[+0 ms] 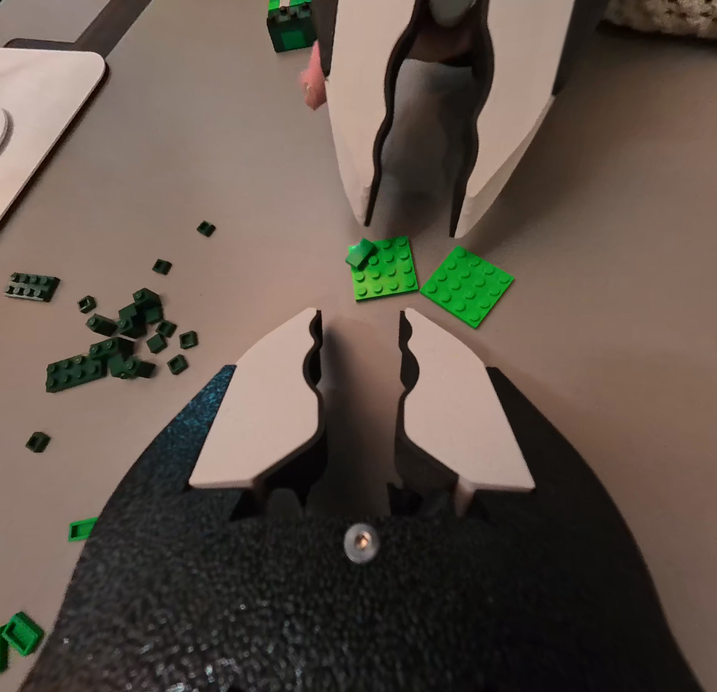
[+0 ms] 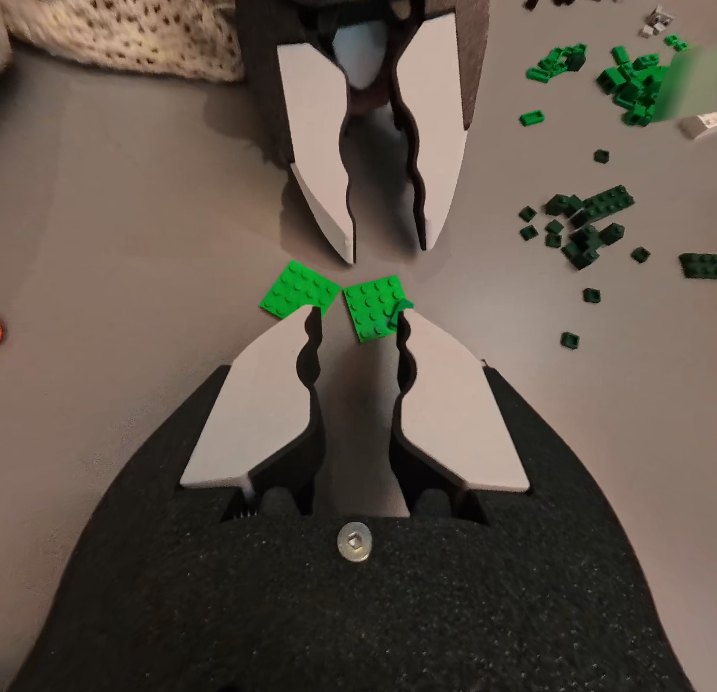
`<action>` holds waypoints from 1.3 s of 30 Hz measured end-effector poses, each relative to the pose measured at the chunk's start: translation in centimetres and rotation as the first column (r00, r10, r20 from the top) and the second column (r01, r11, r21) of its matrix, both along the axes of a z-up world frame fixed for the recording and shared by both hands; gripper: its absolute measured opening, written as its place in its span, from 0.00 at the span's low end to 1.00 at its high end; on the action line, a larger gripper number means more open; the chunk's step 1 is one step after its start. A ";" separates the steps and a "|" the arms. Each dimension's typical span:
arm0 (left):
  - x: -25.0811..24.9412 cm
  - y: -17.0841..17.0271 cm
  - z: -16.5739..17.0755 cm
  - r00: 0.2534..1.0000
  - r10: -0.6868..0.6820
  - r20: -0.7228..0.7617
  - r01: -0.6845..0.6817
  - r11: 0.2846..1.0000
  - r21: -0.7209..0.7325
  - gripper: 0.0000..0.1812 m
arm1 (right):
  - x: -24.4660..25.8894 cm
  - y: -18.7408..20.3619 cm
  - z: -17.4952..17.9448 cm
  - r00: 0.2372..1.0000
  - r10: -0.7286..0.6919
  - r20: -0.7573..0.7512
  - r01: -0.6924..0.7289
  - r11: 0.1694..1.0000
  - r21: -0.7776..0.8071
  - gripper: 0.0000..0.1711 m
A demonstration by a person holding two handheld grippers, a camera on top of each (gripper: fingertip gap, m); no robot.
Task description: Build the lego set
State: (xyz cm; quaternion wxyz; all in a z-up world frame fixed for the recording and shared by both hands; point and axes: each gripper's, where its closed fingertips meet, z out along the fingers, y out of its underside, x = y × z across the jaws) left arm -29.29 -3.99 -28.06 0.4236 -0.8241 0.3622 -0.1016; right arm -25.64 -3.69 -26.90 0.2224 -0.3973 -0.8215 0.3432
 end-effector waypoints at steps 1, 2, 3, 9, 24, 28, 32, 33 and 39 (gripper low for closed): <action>0.0 0.0 0.0 1.000 -0.004 -0.001 0.004 1.000 -0.001 0.21 | 0.0 0.2 -0.1 1.000 0.011 -0.004 -0.011 1.000 0.001 0.22; 0.1 -0.1 0.0 1.000 -0.009 -0.003 0.009 1.000 -0.002 0.21 | -0.1 0.4 -0.2 1.000 0.013 -0.007 -0.013 1.000 -0.004 0.23; 0.2 -0.1 -0.1 1.000 -0.013 -0.006 0.013 1.000 -0.003 0.21 | -0.4 0.9 -0.3 1.000 -0.001 -0.007 0.001 1.000 -0.011 0.23; 0.3 -0.3 -0.2 1.000 -0.027 -0.008 0.027 1.000 -0.014 0.21 | -1.1 1.5 -1.5 0.997 0.060 0.046 -0.060 0.998 -0.010 0.26; 0.1 0.0 0.1 1.000 -0.014 -0.003 0.014 1.000 0.009 0.24 | -2.0 0.6 -1.7 0.992 0.092 0.087 -0.089 0.995 -0.038 0.19; 0.0 0.5 -0.2 0.999 0.034 -0.001 -0.034 0.999 -0.022 0.26 | -2.4 0.6 -1.7 0.994 0.062 0.087 -0.059 0.997 -0.043 0.19; 0.2 0.6 -0.3 0.999 0.043 0.025 -0.041 0.997 -0.059 0.24 | -2.5 0.6 -1.7 0.995 0.049 0.087 -0.046 0.998 -0.043 0.19; 0.3 0.5 -0.3 0.999 0.037 0.029 -0.035 0.997 -0.067 0.23 | -2.6 0.6 -1.7 0.995 0.045 0.087 -0.041 0.998 -0.045 0.19; 0.5 0.5 -0.3 0.999 0.037 0.001 -0.037 0.996 -0.078 0.23 | -3.0 0.5 -1.1 0.998 0.025 0.065 -0.017 0.994 -0.111 0.19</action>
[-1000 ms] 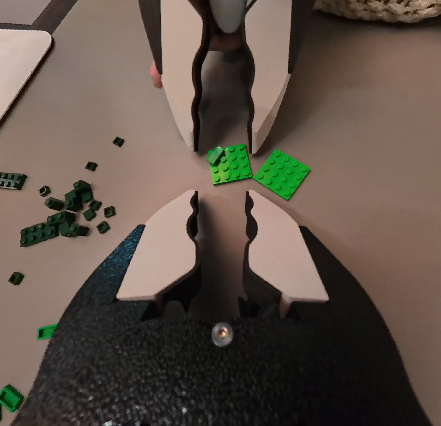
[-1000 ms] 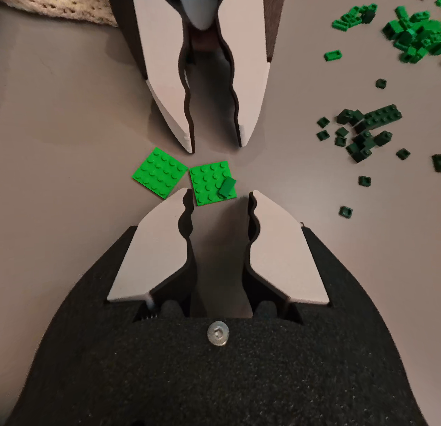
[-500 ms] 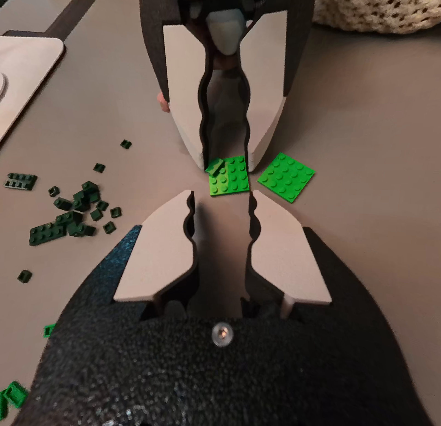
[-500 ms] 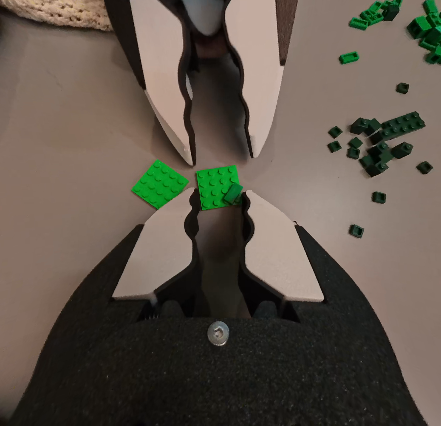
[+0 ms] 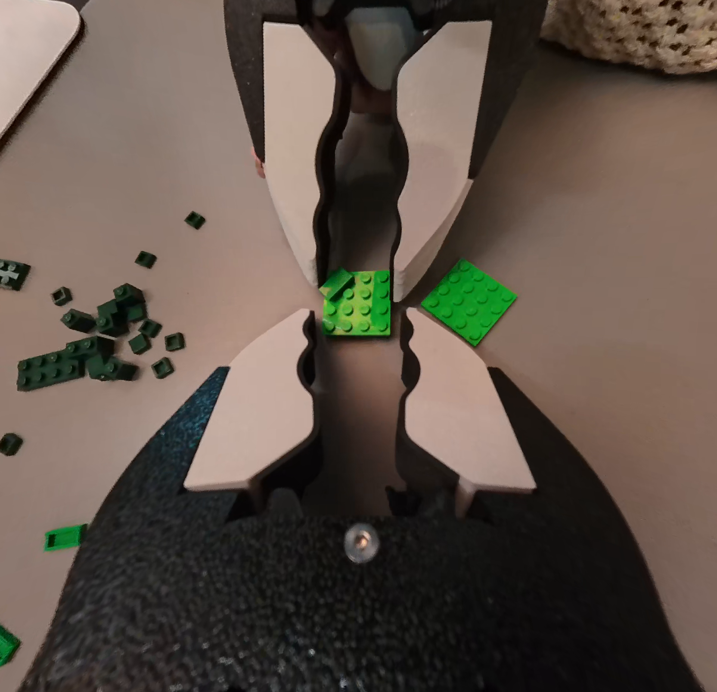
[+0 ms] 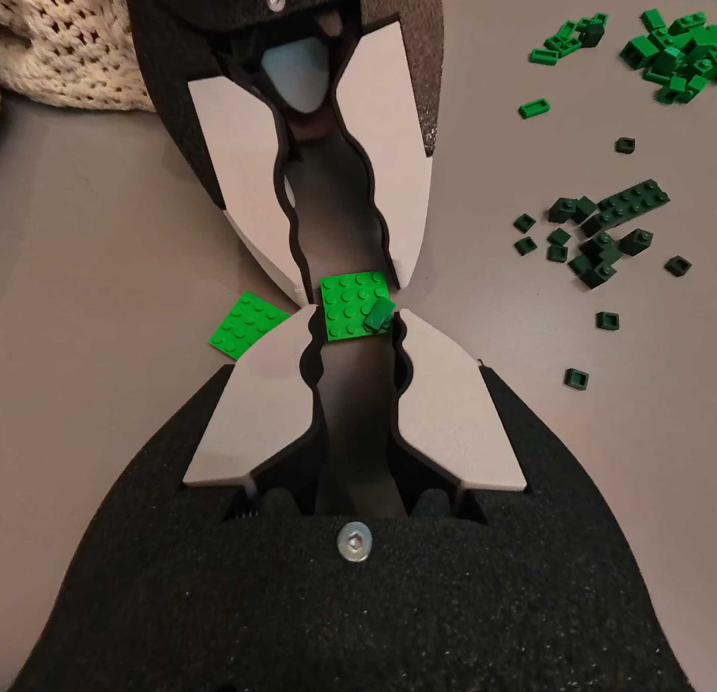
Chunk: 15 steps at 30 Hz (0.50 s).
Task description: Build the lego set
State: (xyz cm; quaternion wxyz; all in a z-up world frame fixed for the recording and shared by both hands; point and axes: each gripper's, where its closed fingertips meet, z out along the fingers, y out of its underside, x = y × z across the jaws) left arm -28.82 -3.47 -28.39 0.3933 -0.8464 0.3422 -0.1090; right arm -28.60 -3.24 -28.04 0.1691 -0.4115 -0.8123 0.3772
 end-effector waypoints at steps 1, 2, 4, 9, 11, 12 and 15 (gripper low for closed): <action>0.1 0.0 0.0 1.000 -0.001 0.002 0.001 1.000 -0.006 0.22 | 0.0 0.0 0.0 1.000 0.002 -0.002 -0.002 1.000 -0.001 0.19; 0.2 -0.1 0.0 1.000 -0.002 0.007 0.002 1.000 -0.009 0.20 | 0.0 -0.1 0.0 1.000 0.007 -0.004 -0.007 1.000 0.001 0.19; 0.3 -0.1 -0.1 1.000 -0.001 0.018 0.002 1.000 -0.011 0.19 | 0.2 -0.3 0.0 1.000 0.028 -0.011 -0.028 1.000 0.011 0.19; 0.3 0.0 0.0 1.000 -0.005 0.024 0.005 1.000 0.002 0.18 | 0.3 -0.3 0.0 0.999 0.030 -0.015 -0.030 0.999 0.020 0.19; 0.3 0.1 0.0 1.000 -0.017 0.024 0.017 1.000 0.016 0.18 | 0.4 -0.3 0.0 0.999 0.041 -0.024 -0.040 0.999 0.022 0.20; 0.3 0.0 0.0 1.000 -0.024 0.020 0.023 1.000 0.020 0.18 | 0.6 -0.3 0.2 0.998 0.056 -0.031 -0.055 0.998 0.017 0.22; 0.5 -0.2 0.1 0.998 -0.064 0.006 0.064 0.997 0.038 0.18 | 1.1 -0.3 1.0 0.994 0.081 -0.070 -0.084 0.996 -0.033 0.25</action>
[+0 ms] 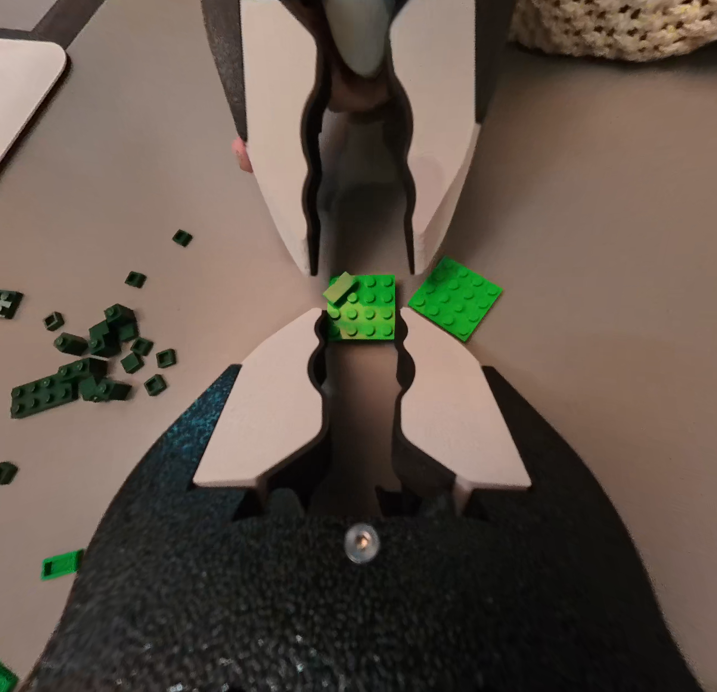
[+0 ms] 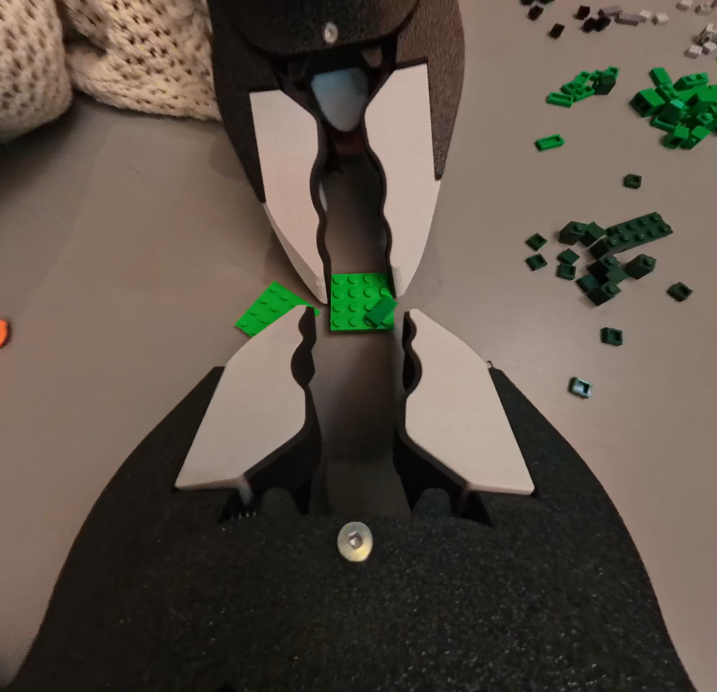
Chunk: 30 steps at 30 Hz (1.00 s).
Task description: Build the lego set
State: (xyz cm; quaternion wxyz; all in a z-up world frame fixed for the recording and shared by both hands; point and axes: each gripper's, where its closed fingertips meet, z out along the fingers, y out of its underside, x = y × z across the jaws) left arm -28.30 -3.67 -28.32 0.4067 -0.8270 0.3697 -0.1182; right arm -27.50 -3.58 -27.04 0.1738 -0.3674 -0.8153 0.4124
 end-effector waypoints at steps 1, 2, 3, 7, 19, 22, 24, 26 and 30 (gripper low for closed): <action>0.1 -0.1 0.0 1.000 -0.013 -0.003 0.013 1.000 0.004 0.18 | 0.1 0.0 0.4 1.000 0.006 -0.013 -0.006 1.000 -0.026 0.25; 0.3 -0.3 0.0 1.000 -0.029 -0.004 0.029 1.000 0.007 0.18 | 0.2 0.0 0.7 1.000 0.010 -0.022 -0.012 0.999 -0.050 0.24; 0.4 -0.4 0.0 0.999 -0.041 -0.009 0.042 0.999 0.013 0.18 | 0.3 -0.1 0.9 0.999 0.017 -0.027 -0.019 0.998 -0.067 0.24; 1.0 -1.2 0.1 0.993 -0.120 -0.014 0.121 0.992 0.021 0.18 | 0.8 -0.4 0.9 0.998 0.056 -0.028 -0.058 0.996 -0.070 0.22; 2.8 -4.1 0.1 0.930 -0.366 -0.025 0.367 0.929 0.039 0.18 | 2.6 -3.5 0.2 0.969 0.245 0.037 -0.242 0.967 -0.075 0.14; 2.8 -4.2 0.1 0.928 -0.372 -0.021 0.373 0.927 0.033 0.18 | 2.7 -3.8 -0.4 0.964 0.258 0.063 -0.257 0.966 -0.037 0.14; 2.8 -4.2 0.1 0.928 -0.373 -0.020 0.373 0.927 0.032 0.18 | 2.6 -3.8 -0.5 0.965 0.256 0.064 -0.255 0.967 -0.024 0.13; 2.8 -4.2 0.1 0.927 -0.374 -0.021 0.374 0.927 0.032 0.18 | 2.6 -3.8 -0.6 0.965 0.254 0.063 -0.253 0.967 -0.019 0.12; 2.8 -4.3 0.0 0.927 -0.374 -0.017 0.375 0.927 0.027 0.18 | 2.5 -4.1 -0.4 0.964 0.264 0.041 -0.264 0.964 -0.020 0.11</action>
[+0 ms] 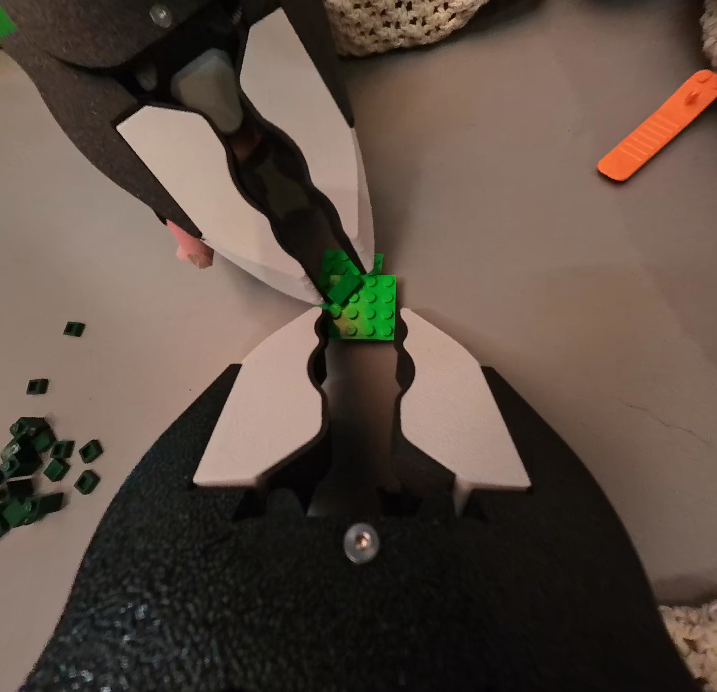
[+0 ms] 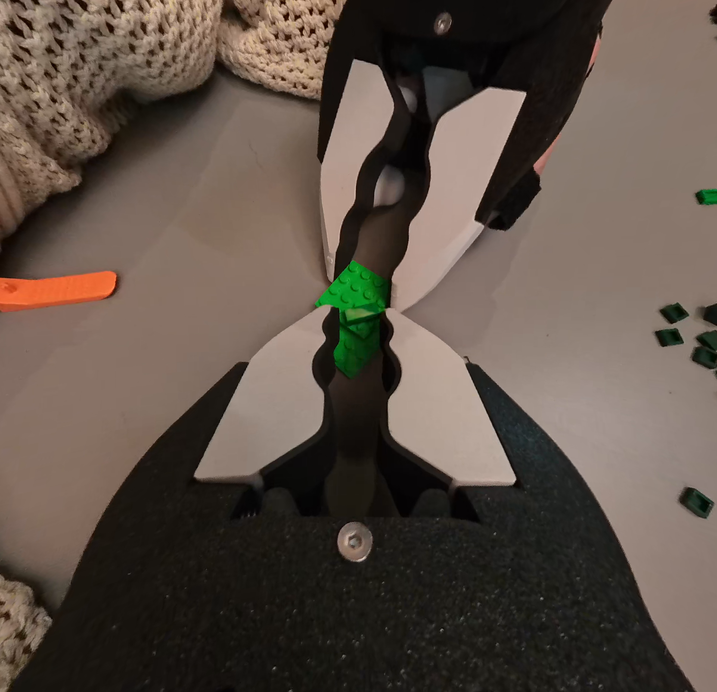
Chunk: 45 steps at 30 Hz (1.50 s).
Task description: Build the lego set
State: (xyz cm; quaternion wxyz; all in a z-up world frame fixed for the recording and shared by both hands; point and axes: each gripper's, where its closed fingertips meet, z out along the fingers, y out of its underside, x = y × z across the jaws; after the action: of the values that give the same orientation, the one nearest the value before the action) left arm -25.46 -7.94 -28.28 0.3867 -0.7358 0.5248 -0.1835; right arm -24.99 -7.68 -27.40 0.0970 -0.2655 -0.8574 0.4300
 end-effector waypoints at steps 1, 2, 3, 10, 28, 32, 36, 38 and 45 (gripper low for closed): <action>0.0 0.0 0.0 1.000 0.000 0.000 0.000 1.000 0.000 0.18 | 0.0 -0.1 0.1 1.000 0.000 -0.002 0.000 1.000 -0.006 0.11; 0.0 0.0 0.0 1.000 0.000 0.000 0.000 1.000 0.001 0.18 | 0.0 -0.1 0.0 1.000 0.001 0.001 -0.001 1.000 -0.006 0.11; 0.0 0.0 0.0 1.000 0.000 0.000 0.000 1.000 0.002 0.18 | 0.0 -0.1 0.0 1.000 0.001 0.003 -0.001 1.000 -0.003 0.11; 0.0 -0.1 0.0 1.000 0.000 0.001 0.000 1.000 -0.006 0.18 | -0.2 0.0 -0.2 1.000 -0.008 -0.003 0.008 1.000 0.011 0.10; -0.2 0.9 0.0 0.990 0.140 -0.001 -0.140 0.990 -0.001 0.18 | -0.4 1.3 -0.3 0.854 -0.511 -0.097 0.518 0.851 0.083 0.10; -0.2 0.9 0.0 0.990 0.141 -0.001 -0.141 0.990 -0.002 0.18 | -0.4 1.4 -0.3 0.810 -0.581 -0.087 0.587 0.806 0.081 0.10; -0.2 0.9 0.0 0.990 0.141 -0.001 -0.141 0.990 -0.001 0.18 | -0.4 1.6 -0.3 0.785 -0.616 -0.067 0.619 0.782 0.073 0.10; -0.2 0.9 0.0 0.990 0.141 -0.001 -0.141 0.990 -0.002 0.18 | -0.4 1.6 -0.3 0.773 -0.632 -0.060 0.635 0.770 0.069 0.10; -0.2 0.9 0.0 0.990 0.141 0.000 -0.141 0.990 -0.005 0.18 | -0.4 1.7 -0.2 0.740 -0.673 -0.013 0.673 0.739 0.040 0.10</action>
State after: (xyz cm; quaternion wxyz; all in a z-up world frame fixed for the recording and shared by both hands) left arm -25.65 -6.99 -28.31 0.3970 -0.7719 0.4711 -0.1569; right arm -25.38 -5.95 -27.64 0.2499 -0.5555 -0.7128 0.3475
